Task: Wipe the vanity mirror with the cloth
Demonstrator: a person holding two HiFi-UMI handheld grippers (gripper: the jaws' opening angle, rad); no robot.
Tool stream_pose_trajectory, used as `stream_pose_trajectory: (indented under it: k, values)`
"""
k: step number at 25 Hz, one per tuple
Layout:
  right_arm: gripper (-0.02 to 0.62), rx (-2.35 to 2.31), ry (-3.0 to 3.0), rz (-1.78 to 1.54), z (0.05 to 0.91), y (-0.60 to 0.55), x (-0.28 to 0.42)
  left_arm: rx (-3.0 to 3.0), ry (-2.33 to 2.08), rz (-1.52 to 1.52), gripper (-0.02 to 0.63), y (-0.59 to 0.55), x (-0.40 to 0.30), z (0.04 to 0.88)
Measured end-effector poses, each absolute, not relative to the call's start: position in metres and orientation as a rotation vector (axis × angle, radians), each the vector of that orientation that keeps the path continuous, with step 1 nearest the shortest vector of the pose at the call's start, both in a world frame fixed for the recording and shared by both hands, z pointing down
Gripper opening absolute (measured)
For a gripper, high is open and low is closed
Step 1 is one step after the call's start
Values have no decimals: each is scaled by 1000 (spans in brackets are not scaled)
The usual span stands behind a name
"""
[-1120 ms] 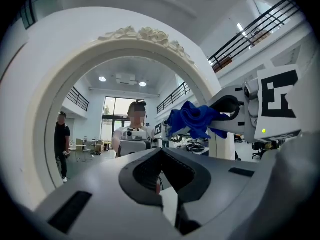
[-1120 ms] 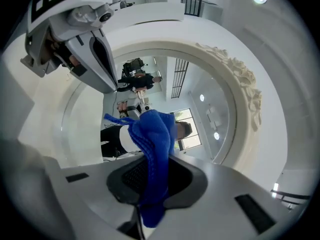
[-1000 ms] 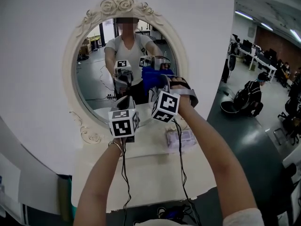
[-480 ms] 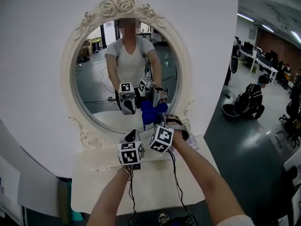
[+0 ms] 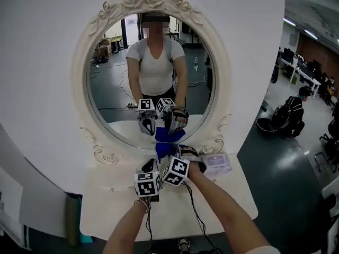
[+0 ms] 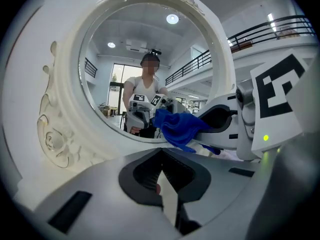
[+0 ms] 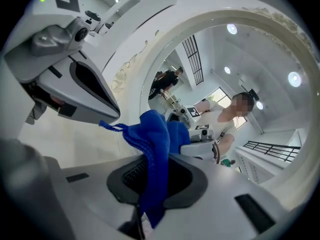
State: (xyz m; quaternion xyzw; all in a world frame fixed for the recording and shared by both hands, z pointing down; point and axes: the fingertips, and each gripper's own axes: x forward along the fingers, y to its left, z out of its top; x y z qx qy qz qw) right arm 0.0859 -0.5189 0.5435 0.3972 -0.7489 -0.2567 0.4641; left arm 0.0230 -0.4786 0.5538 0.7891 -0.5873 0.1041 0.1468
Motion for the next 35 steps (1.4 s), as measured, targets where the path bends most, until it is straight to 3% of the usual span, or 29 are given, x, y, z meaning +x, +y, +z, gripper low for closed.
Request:
stream_pose_trajectory:
  k: [19, 35]
  values:
    - [66, 977, -1922, -540, 547, -508, 76, 2306, -1693, 277, 6, -459, 11, 544]
    - [66, 1393, -2486, -187, 432, -417, 68, 2380, -1694, -62, 6, -386, -30, 432]
